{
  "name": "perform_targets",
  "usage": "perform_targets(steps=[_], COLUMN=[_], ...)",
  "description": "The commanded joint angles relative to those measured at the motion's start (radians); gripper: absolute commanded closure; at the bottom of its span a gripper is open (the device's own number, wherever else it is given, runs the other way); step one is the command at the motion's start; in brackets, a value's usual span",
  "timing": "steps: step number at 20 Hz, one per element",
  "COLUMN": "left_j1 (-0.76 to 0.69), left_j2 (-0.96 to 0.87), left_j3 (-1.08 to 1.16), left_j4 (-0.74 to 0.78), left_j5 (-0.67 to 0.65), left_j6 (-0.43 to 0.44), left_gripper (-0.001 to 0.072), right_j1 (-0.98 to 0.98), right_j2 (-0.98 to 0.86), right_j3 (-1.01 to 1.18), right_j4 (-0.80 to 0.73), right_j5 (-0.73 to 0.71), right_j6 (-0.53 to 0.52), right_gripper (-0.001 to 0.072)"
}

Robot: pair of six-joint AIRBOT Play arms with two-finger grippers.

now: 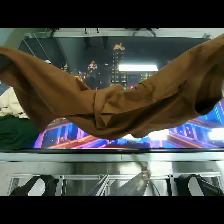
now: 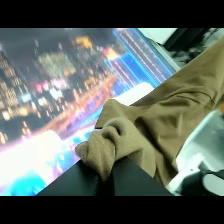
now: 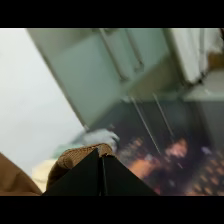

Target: Fold the shirts.

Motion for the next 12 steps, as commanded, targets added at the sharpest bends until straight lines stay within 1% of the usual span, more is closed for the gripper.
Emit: perform_targets(steps=[1,2,3,4,5,6,7,8,9,10,11,12], left_j1=[-0.079,-0.116,-0.148,-0.169,-0.179,-0.179,-0.167,-0.148,-0.126,-0.104,-0.082,-0.063], left_j2=[-0.179,-0.277,-0.398,-0.515,-0.630,-0.749,-0.855,-0.939,-1.008,-1.045,-1.060,-1.054], left_j3=[-0.131,-0.136,-0.114,-0.067,0.000,0.093,0.196,0.292,0.378,0.426,0.448,0.449], left_j4=[-0.002,-0.002,-0.001,-0.003,-0.008,-0.014,-0.011,-0.011,-0.009,-0.001,0.019,0.074], left_j5=[0.065,0.101,0.142,0.168,0.166,0.149,0.097,0.020,-0.065,-0.119,-0.148,-0.161], left_j6=[0.089,0.111,0.124,0.126,0.105,0.022,-0.046,-0.105,-0.170,-0.218,-0.234,-0.235], left_gripper=[0.0682,0.0682,0.0697,0.0688,0.0569,0.0389,0.0375,0.0375,0.0376,0.0377,0.0379,0.0417], right_j1=[0.182,0.222,0.248,0.259,0.257,0.247,0.225,0.197,0.154,0.106,0.047,-0.014], right_j2=[-0.205,-0.291,-0.389,-0.486,-0.573,-0.648,-0.711,-0.747,-0.761,-0.756,-0.743,-0.729], right_j3=[0.008,0.008,0.016,0.039,0.079,0.130,0.192,0.243,0.284,0.305,0.312,0.312], right_j4=[-0.277,-0.292,-0.291,-0.289,-0.290,-0.291,-0.291,-0.291,-0.291,-0.297,-0.299,-0.325], right_j5=[-0.216,-0.296,-0.380,-0.433,-0.432,-0.389,-0.318,-0.252,-0.187,-0.140,-0.088,-0.018], right_j6=[0.013,-0.016,-0.070,-0.100,-0.112,-0.111,-0.109,-0.086,-0.076,-0.064,-0.035,-0.001], right_gripper=[0.0687,0.0687,0.0688,0.0687,0.0683,0.0558,0.0347,0.0323,0.0322,0.0321,0.0320,0.0320])
